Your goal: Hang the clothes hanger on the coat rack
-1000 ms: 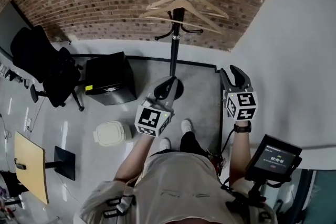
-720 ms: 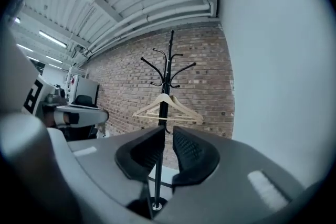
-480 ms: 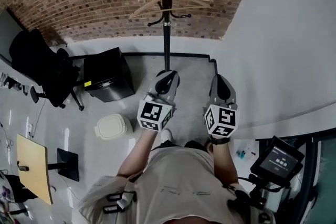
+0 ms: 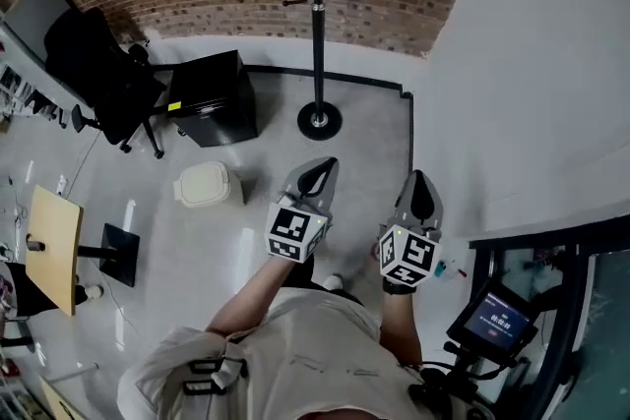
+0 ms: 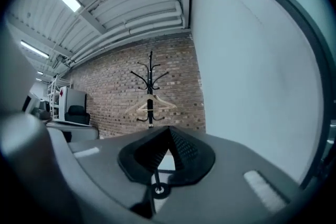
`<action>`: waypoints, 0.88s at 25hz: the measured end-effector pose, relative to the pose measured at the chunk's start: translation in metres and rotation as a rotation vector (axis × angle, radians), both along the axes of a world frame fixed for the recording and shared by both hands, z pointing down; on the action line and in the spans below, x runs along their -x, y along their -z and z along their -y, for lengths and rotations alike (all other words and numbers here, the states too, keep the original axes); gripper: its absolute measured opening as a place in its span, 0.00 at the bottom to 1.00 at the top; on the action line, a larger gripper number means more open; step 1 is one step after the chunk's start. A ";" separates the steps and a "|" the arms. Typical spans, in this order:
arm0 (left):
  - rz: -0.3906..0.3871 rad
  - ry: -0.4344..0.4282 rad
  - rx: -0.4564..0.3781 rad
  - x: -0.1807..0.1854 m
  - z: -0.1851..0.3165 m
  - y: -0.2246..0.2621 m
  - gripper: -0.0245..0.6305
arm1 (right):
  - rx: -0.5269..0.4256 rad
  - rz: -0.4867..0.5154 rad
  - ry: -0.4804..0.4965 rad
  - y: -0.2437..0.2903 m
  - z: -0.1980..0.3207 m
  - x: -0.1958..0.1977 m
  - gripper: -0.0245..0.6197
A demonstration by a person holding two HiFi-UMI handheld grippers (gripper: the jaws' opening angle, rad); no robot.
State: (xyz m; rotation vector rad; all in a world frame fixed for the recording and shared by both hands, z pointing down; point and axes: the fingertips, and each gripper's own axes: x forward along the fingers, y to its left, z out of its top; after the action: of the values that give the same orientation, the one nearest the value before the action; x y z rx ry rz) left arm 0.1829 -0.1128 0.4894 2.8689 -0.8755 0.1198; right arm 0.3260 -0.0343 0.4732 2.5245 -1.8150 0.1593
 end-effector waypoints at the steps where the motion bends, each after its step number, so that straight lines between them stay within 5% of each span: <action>1: 0.027 -0.004 0.007 0.001 -0.019 -0.008 0.04 | 0.023 0.019 -0.006 -0.010 -0.014 0.000 0.05; 4: 0.067 -0.008 -0.043 0.012 -0.059 -0.002 0.04 | 0.052 0.033 0.012 -0.011 -0.042 0.013 0.05; 7: 0.027 0.001 -0.094 0.022 -0.070 0.024 0.04 | 0.024 -0.028 0.038 0.015 -0.053 0.032 0.05; 13: 0.000 0.037 -0.143 0.039 -0.040 0.043 0.04 | -0.009 -0.085 0.070 0.035 -0.030 0.056 0.05; 22: -0.029 0.137 -0.101 0.105 -0.005 0.054 0.04 | -0.010 -0.094 0.238 0.051 0.018 0.138 0.05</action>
State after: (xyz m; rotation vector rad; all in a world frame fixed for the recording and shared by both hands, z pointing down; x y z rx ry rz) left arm 0.0780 -0.1081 0.4353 2.8823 -1.0983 0.0199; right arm 0.1881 -0.0527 0.4225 2.2552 -2.0603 0.0246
